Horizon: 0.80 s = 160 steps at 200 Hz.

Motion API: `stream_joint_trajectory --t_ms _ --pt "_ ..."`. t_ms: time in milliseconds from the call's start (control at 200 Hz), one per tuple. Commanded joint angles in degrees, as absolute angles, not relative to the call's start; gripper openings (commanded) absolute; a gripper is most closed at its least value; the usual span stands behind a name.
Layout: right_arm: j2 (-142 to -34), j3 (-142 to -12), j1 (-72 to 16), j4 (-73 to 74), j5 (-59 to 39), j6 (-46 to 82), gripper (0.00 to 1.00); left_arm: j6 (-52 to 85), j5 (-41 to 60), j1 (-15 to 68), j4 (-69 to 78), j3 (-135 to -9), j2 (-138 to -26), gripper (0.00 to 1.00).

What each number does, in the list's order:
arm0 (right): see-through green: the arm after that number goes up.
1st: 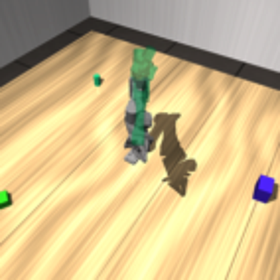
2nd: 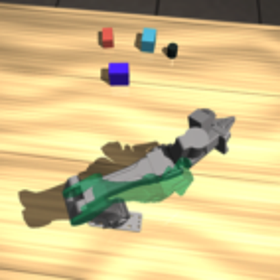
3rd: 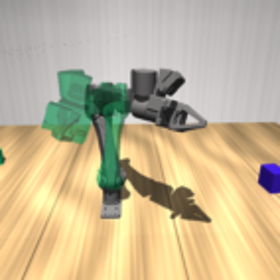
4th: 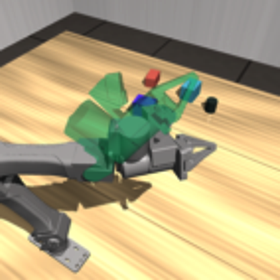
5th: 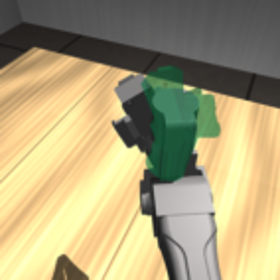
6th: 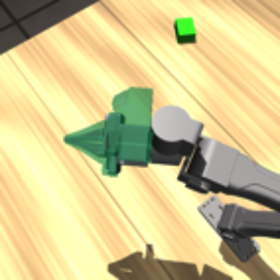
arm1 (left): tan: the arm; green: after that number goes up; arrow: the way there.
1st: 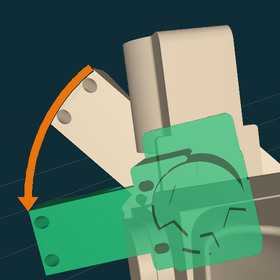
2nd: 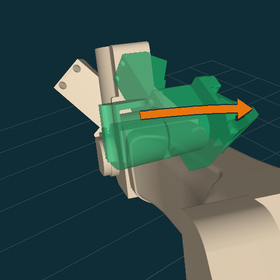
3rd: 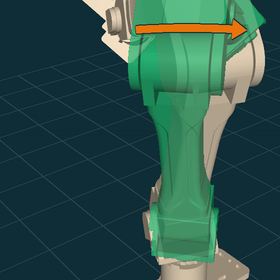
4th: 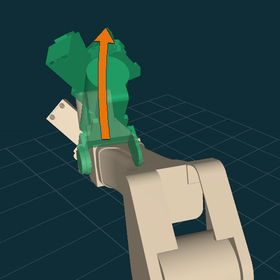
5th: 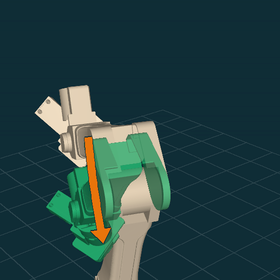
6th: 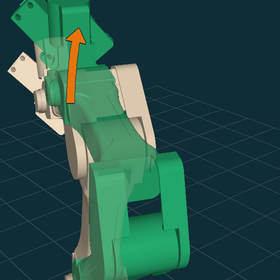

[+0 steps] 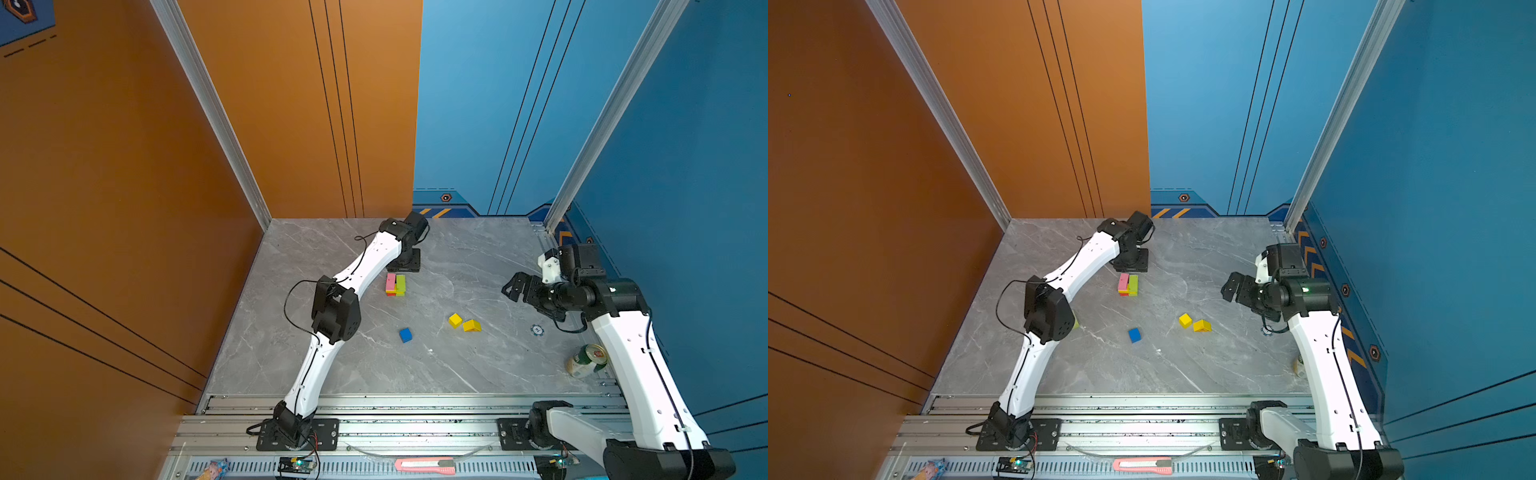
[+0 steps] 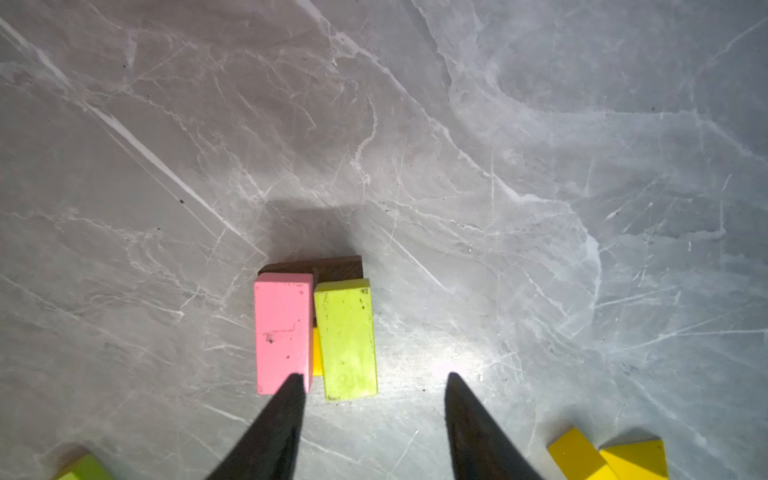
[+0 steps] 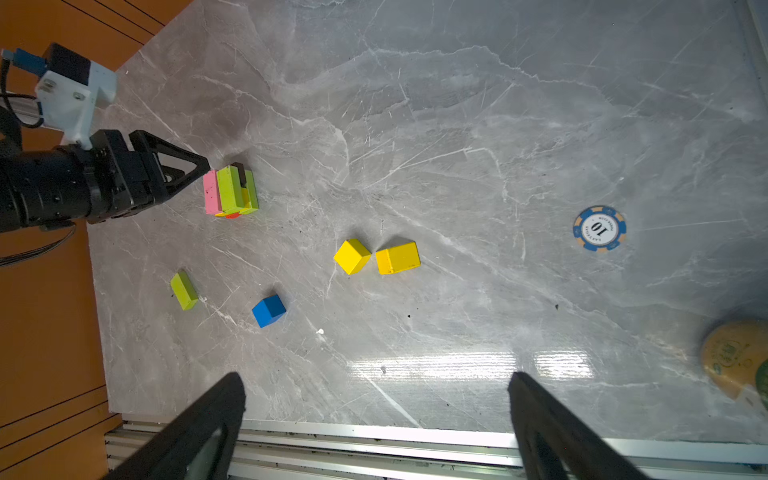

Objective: Build the wood block tower

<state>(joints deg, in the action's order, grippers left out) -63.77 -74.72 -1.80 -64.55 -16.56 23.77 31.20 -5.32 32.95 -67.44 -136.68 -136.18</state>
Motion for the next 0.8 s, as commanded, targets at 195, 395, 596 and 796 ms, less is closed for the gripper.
stream_joint_trajectory --t_ms 195,395,596,796 --pt "-64.8 -75.8 -1.2 -65.5 -17.6 23.5 1.00 27.4 -7.2 32.8 -74.4 -136.5 -134.5 0.75" --pt "-64.7 -76.0 -1.3 -65.5 -18.4 23.9 1.00 26.3 -7.5 32.9 -74.4 -135.1 -135.5 0.76" --pt "-63.9 -75.3 -1.3 -65.6 -18.0 24.6 1.00 25.2 -8.0 32.8 -74.4 -134.8 -136.8 0.78" --pt "-63.7 -75.3 -1.4 -65.6 -17.9 24.8 1.00 24.8 -8.1 32.7 -74.4 -134.2 -138.2 0.83"
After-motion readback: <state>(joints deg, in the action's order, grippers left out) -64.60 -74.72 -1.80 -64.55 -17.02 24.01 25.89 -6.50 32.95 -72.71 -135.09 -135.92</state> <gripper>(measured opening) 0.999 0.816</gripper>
